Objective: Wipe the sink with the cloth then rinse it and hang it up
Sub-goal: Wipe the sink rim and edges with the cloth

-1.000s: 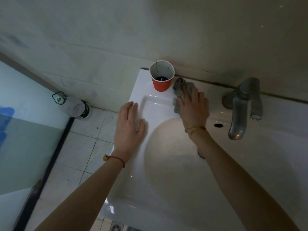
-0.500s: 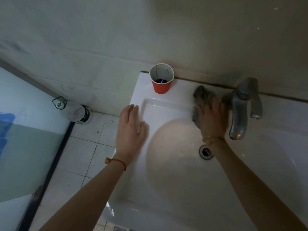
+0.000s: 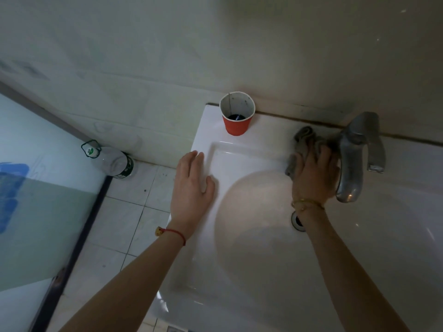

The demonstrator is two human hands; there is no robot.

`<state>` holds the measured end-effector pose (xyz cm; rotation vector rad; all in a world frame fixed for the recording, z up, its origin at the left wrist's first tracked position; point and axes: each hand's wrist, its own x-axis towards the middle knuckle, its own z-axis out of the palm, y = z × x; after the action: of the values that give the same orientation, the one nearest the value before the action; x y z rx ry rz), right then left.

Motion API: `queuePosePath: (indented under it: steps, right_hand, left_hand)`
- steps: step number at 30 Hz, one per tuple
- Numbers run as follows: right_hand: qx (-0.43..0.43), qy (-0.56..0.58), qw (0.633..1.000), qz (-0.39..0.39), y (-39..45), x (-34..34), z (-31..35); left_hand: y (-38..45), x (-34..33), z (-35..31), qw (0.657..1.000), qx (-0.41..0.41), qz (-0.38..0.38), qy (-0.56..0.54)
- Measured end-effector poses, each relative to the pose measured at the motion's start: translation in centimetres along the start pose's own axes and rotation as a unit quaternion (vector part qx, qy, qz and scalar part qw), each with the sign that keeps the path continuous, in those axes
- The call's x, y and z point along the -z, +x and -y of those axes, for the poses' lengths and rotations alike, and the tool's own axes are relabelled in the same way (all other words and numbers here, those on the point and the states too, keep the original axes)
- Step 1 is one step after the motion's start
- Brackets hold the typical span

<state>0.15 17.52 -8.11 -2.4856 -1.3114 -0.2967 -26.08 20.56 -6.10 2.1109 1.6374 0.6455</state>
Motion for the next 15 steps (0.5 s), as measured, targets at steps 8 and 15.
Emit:
queuePosePath:
  steps: [8,15]
  right_hand:
    - [0.234,0.026,0.972,-0.015,-1.6,-1.4,5.5]
    - [0.307,0.098,0.945,0.063,-6.3,-2.0,6.7]
  left_hand:
    - [0.0,0.0,-0.1,1.0,0.0,0.0,0.002]
    - [0.0,-0.1,-0.1,1.0,-0.002,-0.002,-0.002]
